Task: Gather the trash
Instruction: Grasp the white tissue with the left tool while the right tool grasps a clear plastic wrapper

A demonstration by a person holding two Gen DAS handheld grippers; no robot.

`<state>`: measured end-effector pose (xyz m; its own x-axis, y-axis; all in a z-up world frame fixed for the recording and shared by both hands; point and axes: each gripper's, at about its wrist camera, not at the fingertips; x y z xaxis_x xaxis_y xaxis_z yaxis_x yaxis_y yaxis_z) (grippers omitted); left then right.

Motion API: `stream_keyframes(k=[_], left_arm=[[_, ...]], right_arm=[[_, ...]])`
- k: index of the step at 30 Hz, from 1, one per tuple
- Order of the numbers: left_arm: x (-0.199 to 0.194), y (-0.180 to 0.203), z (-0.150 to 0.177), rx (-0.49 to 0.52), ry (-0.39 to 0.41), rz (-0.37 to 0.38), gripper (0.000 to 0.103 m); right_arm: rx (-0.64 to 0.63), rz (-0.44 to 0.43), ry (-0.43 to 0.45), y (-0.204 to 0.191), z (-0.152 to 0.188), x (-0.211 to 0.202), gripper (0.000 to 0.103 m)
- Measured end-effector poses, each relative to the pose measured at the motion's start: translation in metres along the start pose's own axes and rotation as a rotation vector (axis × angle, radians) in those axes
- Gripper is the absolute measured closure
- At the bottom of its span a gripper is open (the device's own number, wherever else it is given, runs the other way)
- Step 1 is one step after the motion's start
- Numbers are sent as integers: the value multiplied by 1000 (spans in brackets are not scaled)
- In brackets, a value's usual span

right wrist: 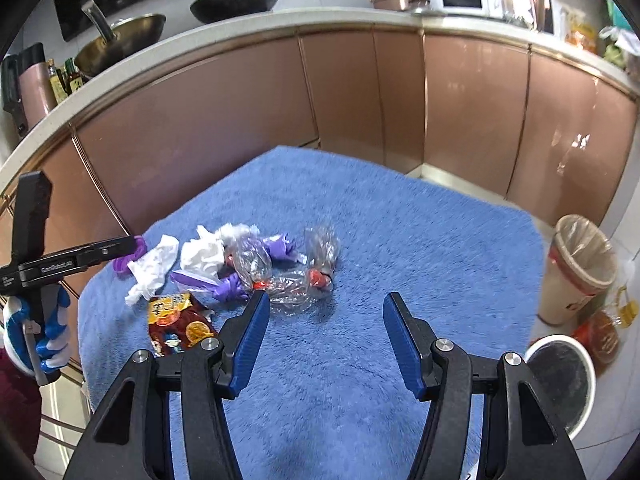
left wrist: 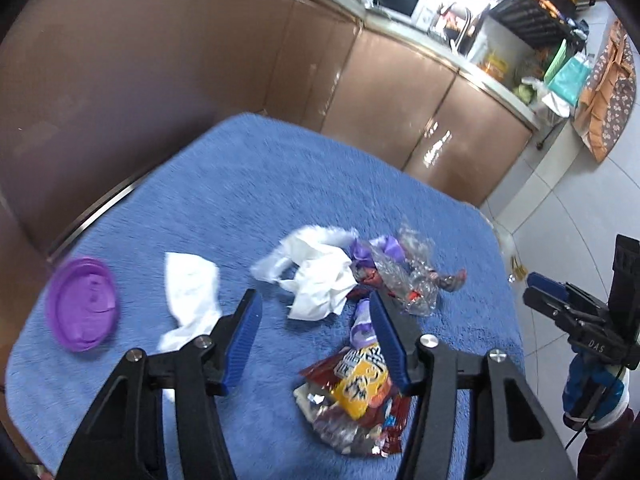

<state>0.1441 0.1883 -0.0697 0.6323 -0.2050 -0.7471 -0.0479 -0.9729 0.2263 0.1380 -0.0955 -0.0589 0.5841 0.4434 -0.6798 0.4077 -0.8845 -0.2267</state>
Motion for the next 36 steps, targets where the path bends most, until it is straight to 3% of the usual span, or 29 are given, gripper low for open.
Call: stream_keyframes(k=[10, 16, 21, 26, 36], left_arm=[[55, 2, -6, -18, -115, 11, 64], [65, 2, -6, -23, -139, 29, 83], [68, 4, -8, -15, -138, 25, 94], [62, 3, -8, -11, -118, 24, 97], [20, 5, -13, -16, -29, 31, 99]], right_arm=[[-25, -53, -63, 1, -8, 59, 44], [-22, -55, -82, 8, -12, 82, 44], [-13, -59, -92, 10, -13, 93, 64], [-14, -75, -86, 11, -13, 90, 90], [-63, -72, -27, -4, -12, 48, 94]])
Point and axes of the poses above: each gripper's, at about its wrist camera, not at the fingertips, and x roughly the way its jaws point, y to its right, z to its underside, and after that the axes turned 6 degrees about -z, right-handed
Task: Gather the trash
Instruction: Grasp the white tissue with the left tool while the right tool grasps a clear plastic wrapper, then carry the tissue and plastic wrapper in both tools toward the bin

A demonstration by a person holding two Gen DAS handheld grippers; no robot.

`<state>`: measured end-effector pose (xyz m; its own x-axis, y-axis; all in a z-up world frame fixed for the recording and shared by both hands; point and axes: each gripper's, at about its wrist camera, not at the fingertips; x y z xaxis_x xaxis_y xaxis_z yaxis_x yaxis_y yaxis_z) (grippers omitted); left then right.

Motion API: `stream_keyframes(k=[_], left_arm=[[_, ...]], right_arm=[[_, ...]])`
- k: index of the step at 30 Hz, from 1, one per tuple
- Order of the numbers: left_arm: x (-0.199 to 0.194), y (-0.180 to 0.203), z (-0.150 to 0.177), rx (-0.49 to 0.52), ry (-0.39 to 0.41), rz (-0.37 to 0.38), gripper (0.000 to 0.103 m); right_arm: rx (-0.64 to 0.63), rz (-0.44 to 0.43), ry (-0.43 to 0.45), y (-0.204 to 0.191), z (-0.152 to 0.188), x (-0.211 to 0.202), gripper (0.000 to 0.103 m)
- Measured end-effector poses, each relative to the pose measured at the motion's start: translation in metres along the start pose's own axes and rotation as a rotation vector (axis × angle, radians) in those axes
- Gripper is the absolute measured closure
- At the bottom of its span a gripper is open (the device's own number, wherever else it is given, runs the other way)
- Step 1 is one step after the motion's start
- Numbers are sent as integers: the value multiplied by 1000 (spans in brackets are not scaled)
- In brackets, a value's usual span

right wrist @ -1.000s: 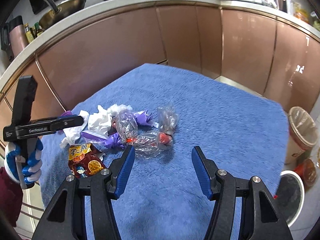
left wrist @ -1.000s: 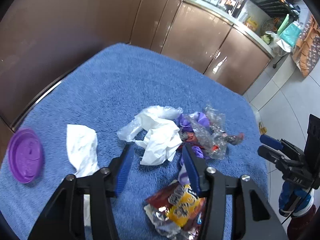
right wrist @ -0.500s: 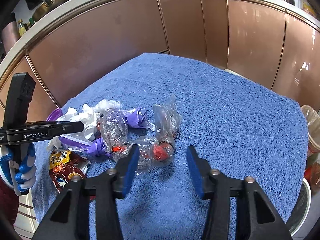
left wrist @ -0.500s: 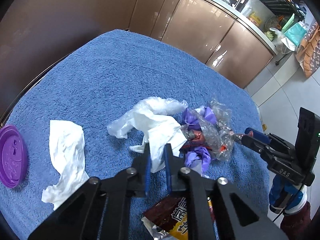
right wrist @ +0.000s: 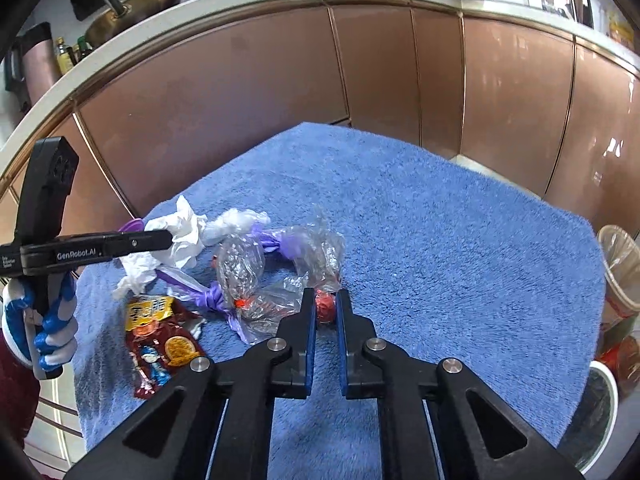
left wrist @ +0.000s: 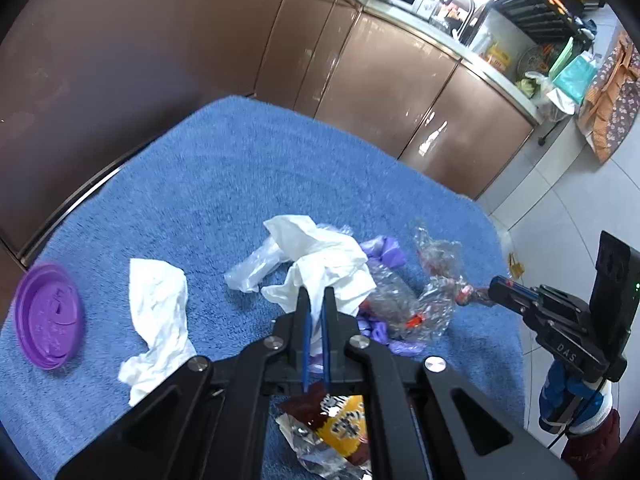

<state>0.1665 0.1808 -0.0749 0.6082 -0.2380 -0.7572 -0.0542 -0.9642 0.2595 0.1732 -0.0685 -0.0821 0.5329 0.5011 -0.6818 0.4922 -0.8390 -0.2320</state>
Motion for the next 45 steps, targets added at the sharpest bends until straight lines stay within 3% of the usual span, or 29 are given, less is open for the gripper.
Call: stream_keyframes(k=[13, 25, 34, 45], left_arm=[[-68, 20, 3, 23, 100, 19, 100], [-110, 107, 7, 159, 155, 76, 100], [-94, 207, 6, 286, 116, 155, 100], [-19, 340, 16, 453, -8, 253, 100]], right_arm=[[-10, 66, 109, -11, 8, -88, 95], [36, 151, 220, 3, 31, -175, 95], [130, 249, 275, 48, 60, -230, 95], [306, 369, 259, 140, 109, -250, 95]])
Point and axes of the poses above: each gripper's, at about its wrist camera, not at the fingertips, and x roughly the way its jaws point, y to its right, z to its underside, and after that the axes turned 6 degrees about -z, right-handed
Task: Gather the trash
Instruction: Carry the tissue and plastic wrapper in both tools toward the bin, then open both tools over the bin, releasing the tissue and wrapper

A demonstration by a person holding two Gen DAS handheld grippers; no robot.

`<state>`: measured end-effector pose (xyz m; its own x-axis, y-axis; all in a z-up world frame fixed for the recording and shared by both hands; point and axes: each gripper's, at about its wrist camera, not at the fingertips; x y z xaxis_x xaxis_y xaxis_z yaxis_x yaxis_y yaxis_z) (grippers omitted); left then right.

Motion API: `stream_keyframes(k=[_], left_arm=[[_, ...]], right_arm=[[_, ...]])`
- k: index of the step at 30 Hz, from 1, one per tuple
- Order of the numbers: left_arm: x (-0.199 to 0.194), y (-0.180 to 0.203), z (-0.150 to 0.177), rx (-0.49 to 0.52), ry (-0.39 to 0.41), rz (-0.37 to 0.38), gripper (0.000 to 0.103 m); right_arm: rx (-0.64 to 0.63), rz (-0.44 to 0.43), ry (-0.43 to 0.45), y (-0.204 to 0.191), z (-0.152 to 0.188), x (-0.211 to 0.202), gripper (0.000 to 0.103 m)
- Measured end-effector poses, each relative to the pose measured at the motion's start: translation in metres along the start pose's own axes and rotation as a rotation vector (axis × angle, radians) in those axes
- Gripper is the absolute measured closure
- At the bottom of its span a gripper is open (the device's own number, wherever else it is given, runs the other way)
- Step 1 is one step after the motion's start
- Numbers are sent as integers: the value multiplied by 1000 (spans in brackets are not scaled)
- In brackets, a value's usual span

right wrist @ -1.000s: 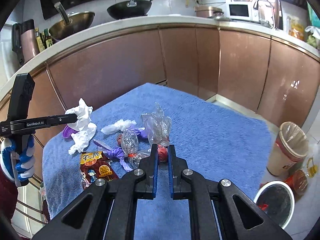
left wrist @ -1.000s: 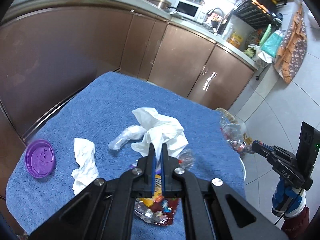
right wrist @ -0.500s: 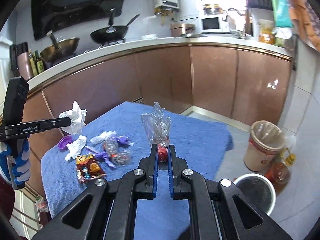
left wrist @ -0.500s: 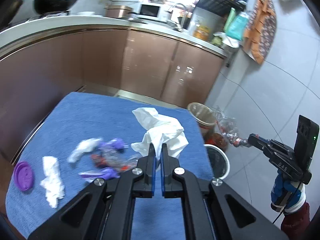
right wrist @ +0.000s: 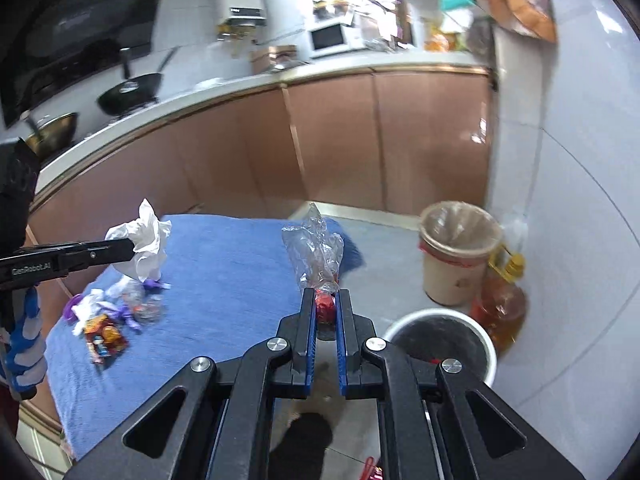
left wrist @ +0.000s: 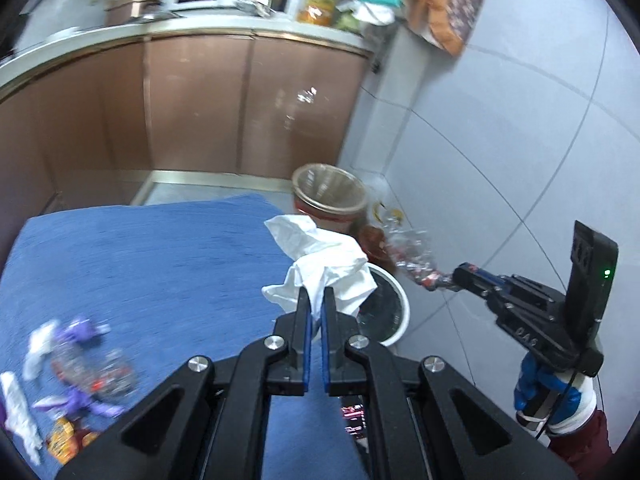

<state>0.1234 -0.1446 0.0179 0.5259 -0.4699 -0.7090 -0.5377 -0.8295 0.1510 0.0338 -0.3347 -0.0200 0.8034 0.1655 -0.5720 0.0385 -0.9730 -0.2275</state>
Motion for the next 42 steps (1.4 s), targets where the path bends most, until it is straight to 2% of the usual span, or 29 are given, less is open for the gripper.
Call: stream_keyframes(k=[10, 21, 31, 34, 37, 39, 42], left_arm=[[125, 71, -20, 84, -158, 61, 99], [239, 118, -14, 119, -298, 88, 99], [295, 132, -19, 96, -333, 100, 97], [304, 133, -18, 81, -346, 101, 88], [306, 130, -18, 54, -348, 110, 70], [303, 128, -20, 47, -335, 117, 68], [292, 127, -23, 44, -317, 125, 68]], right_arm=[[139, 92, -101, 91, 35, 53, 94], [214, 179, -210, 161, 58, 119, 94], [246, 208, -257, 194, 73, 158, 91], [246, 209, -267, 196, 76, 167, 90], [258, 220, -272, 197, 79, 168, 79], [259, 222, -270, 196, 81, 166, 70], [260, 228, -269, 195, 82, 160, 69]])
Point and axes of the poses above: each gripper's, at about its wrist camera, not at the fingertips, and x roughly the way its jaws point, y to its right, z to its underside, and after that the axes turned 6 degrees about -z, right-handed
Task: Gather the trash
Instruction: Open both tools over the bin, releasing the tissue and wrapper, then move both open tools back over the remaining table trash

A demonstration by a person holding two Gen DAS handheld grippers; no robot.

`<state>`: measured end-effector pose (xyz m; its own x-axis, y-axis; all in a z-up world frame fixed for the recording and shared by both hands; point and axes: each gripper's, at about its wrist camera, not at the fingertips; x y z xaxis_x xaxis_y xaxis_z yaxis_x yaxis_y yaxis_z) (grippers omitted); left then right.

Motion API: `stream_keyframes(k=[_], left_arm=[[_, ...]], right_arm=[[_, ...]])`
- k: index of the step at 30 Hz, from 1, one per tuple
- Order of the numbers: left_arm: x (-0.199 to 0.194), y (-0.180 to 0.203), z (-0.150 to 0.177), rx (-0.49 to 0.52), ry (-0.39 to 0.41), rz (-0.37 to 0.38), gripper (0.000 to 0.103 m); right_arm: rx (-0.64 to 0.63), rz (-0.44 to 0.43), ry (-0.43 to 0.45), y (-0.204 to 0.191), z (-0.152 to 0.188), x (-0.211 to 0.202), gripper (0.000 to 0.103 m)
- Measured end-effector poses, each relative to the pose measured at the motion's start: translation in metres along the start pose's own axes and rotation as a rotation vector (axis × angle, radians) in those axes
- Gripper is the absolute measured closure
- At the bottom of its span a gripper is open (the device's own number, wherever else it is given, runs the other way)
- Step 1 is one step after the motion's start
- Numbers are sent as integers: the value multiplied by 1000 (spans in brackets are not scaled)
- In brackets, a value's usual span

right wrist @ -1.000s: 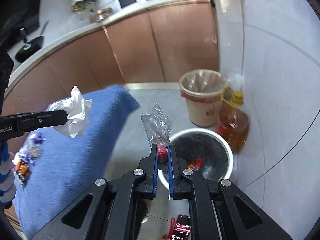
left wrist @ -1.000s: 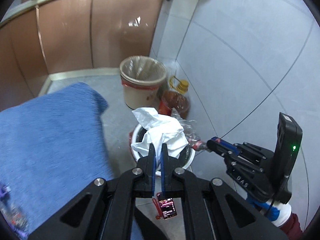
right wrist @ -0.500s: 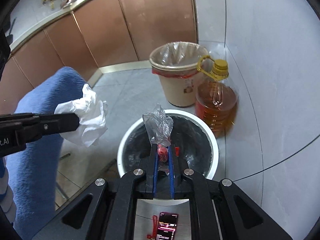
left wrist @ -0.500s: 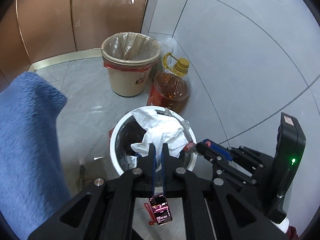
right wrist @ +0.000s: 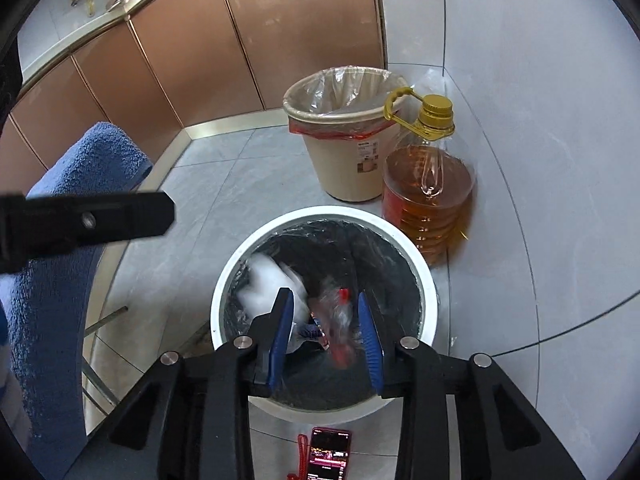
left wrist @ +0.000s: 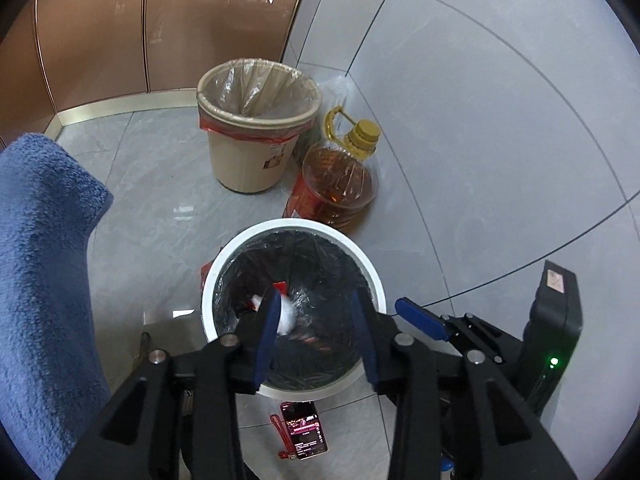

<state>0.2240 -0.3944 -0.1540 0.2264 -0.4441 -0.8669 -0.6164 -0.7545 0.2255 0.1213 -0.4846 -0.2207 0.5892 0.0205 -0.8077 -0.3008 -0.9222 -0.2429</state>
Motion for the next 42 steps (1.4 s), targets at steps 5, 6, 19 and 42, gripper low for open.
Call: stream_keyframes(k=[5, 6, 19, 42], left_arm=[[-29, -3, 4, -3, 50, -14, 68], [-37, -4, 5, -5, 62, -18, 68], [-182, -19, 38, -39, 343, -74, 55], [-378, -63, 156, -91, 613, -177, 49]], right_arm=[[5, 8, 28, -3, -1, -17, 68], [4, 13, 39, -5, -2, -23, 67], [-84, 18, 209, -61, -11, -123, 51], [-320, -141, 466, -212, 10, -302, 46]])
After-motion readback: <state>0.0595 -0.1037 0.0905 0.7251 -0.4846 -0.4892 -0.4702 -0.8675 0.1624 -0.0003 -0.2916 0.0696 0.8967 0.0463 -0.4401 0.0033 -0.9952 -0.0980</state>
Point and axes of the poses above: each gripper's, at about its wrist camera, not at the fingertips, and x roughly the way its jaws point, y to its right, z to its underside, and after that the axes turned 6 degrees about -z, right-handed
